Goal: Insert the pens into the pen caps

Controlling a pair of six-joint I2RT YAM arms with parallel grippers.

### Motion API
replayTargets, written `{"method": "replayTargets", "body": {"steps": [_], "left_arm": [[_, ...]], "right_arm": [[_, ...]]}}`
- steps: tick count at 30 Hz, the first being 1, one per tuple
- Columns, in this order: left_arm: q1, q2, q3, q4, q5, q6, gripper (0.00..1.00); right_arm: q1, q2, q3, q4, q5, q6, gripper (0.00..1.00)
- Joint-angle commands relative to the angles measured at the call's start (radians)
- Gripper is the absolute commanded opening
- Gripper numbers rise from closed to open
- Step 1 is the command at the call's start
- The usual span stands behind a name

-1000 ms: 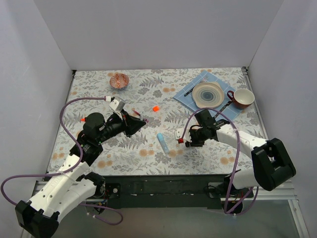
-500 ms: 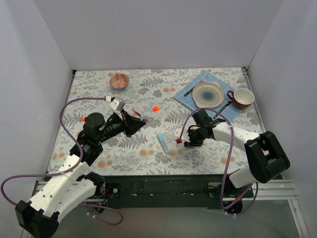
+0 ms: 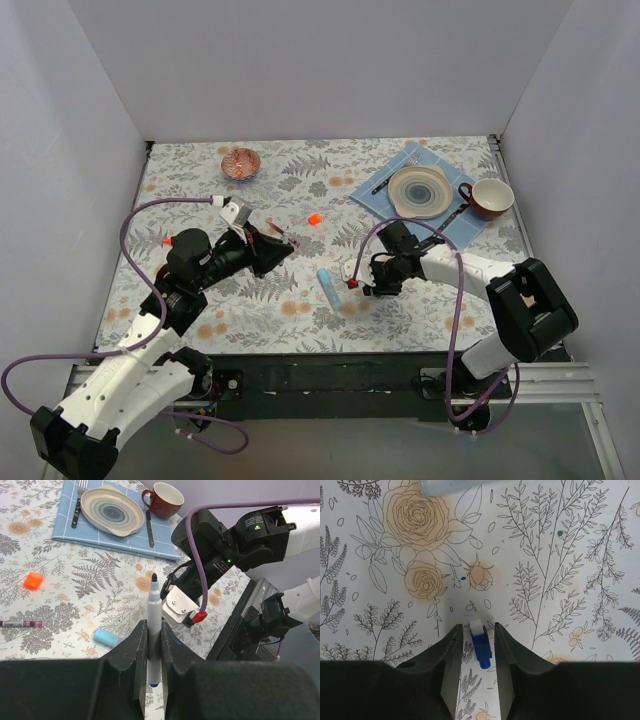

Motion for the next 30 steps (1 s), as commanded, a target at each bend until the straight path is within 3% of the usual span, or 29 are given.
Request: {"method": "replayTargets", "body": {"steps": [1, 7, 11, 18, 24, 30], "left_arm": [[-0.004, -0.014, -0.007, 0.006, -0.007, 0.011, 0.00], [-0.004, -0.020, -0.010, 0.007, -0.007, 0.010, 0.00], [-0.004, -0.022, -0.010, 0.007, -0.005, 0.010, 0.00], [-0.004, -0.031, -0.013, 0.010, -0.014, 0.008, 0.00], [-0.004, -0.030, -0.017, 0.015, -0.014, 0.005, 0.00], [-0.004, -0.017, -0.015, 0.022, 0.001, 0.003, 0.00]], "right_arm": [[0.026, 0.030, 0.036, -0.039, 0.042, 0.091, 0.37], [0.026, 0.064, 0.032, -0.080, 0.124, 0.119, 0.34], [0.026, 0.044, 0.058, -0.097, 0.116, 0.113, 0.40], [0.026, 0.082, 0.131, -0.177, 0.148, 0.113, 0.42], [0.024, 0.104, 0.148, -0.180, 0.130, 0.139, 0.40], [0.035, 0.095, 0.113, -0.122, 0.130, 0.179, 0.27]]}}
